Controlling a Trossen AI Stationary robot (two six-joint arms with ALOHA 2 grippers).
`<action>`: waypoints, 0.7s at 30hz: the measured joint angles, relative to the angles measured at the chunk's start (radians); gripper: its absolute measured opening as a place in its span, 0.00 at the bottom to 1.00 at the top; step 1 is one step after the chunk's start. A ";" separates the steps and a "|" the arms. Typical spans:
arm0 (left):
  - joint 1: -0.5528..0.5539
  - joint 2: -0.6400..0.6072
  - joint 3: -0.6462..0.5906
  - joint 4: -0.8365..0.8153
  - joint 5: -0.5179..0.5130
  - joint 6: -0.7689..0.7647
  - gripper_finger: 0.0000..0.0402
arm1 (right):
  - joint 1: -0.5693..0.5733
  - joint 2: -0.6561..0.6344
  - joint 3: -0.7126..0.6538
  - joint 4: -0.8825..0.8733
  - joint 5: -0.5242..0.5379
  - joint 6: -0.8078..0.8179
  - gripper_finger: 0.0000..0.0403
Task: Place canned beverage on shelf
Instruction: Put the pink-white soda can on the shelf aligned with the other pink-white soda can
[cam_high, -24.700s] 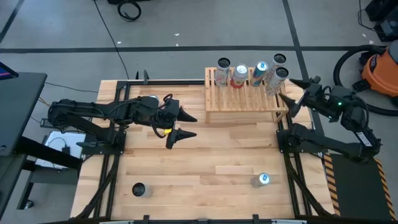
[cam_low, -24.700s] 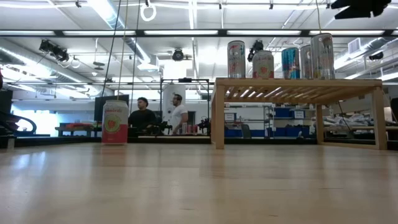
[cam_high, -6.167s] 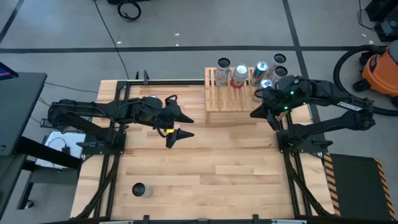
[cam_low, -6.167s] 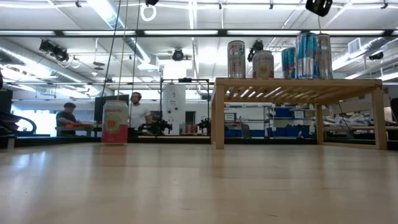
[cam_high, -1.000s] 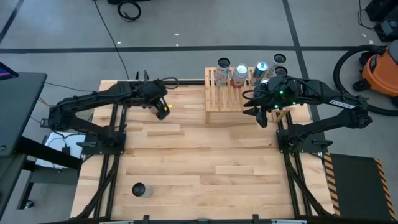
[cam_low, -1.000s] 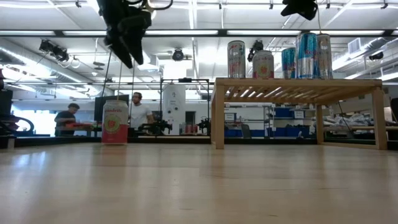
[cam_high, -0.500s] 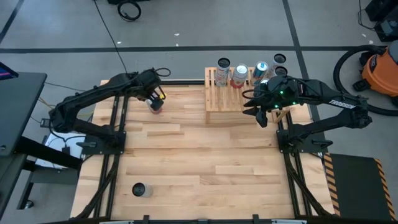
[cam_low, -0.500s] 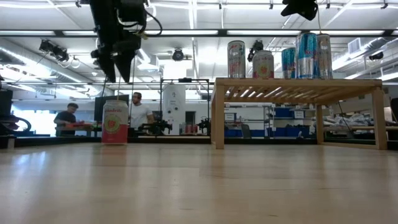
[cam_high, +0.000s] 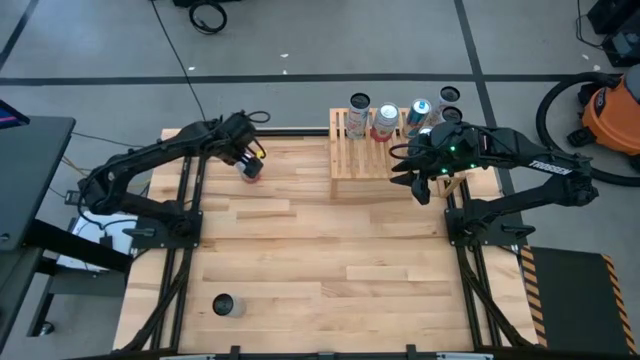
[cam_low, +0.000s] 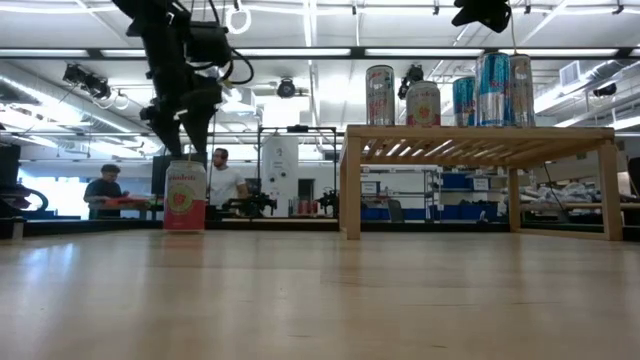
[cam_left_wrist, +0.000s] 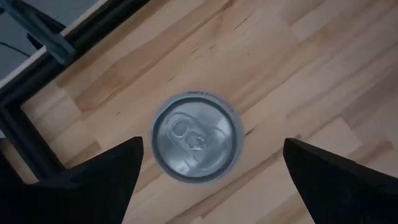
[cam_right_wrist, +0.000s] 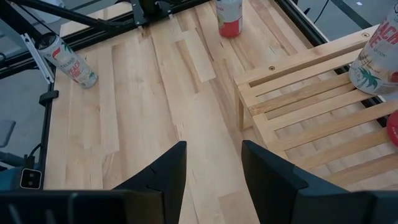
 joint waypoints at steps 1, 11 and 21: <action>0.004 0.000 -0.007 0.005 0.000 -0.001 0.97 | 0.000 0.000 0.000 0.000 0.000 0.000 0.40; 0.020 0.006 -0.082 0.117 0.075 -0.018 0.97 | 0.000 0.000 0.000 0.000 0.000 0.000 0.40; 0.031 0.014 -0.091 0.129 0.079 -0.016 0.97 | 0.000 0.000 0.000 0.001 -0.001 0.010 0.40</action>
